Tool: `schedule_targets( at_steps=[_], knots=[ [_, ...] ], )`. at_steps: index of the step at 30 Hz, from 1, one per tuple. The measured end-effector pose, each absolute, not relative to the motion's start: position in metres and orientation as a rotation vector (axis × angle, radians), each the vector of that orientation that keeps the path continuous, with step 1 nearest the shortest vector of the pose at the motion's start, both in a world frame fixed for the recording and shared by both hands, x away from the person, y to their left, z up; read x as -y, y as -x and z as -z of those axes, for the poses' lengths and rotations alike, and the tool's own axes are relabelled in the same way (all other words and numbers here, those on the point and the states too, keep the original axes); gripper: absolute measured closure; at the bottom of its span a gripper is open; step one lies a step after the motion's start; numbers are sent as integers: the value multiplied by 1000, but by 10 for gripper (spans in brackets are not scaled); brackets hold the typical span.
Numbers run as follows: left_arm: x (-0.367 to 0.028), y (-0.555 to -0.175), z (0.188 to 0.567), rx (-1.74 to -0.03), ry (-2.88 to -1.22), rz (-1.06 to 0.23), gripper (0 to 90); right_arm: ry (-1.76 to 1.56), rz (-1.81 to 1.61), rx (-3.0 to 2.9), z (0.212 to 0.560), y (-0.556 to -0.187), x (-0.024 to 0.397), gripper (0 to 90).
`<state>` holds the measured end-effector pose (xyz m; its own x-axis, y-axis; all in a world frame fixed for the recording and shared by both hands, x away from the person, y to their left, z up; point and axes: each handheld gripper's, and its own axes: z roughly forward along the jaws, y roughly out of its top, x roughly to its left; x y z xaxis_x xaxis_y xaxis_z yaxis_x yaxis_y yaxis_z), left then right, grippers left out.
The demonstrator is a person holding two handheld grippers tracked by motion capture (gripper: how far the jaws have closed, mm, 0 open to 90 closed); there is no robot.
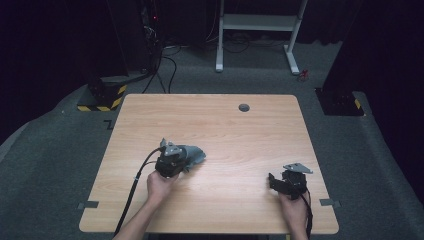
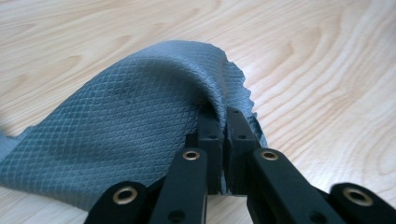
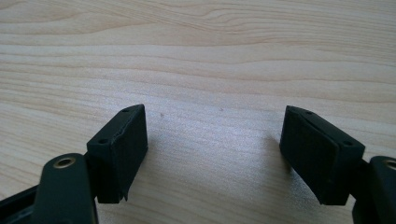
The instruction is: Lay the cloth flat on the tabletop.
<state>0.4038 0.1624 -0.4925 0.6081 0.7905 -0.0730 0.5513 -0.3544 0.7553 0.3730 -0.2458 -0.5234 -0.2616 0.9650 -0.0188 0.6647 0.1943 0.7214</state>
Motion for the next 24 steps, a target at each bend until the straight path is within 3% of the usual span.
schedule_targets(
  at_steps=[24],
  knots=[
    [-66, -409, 494, -854, -2102, -239, 869, -1520, -836, -1999, 523, -373, 246, 231]
  ],
)
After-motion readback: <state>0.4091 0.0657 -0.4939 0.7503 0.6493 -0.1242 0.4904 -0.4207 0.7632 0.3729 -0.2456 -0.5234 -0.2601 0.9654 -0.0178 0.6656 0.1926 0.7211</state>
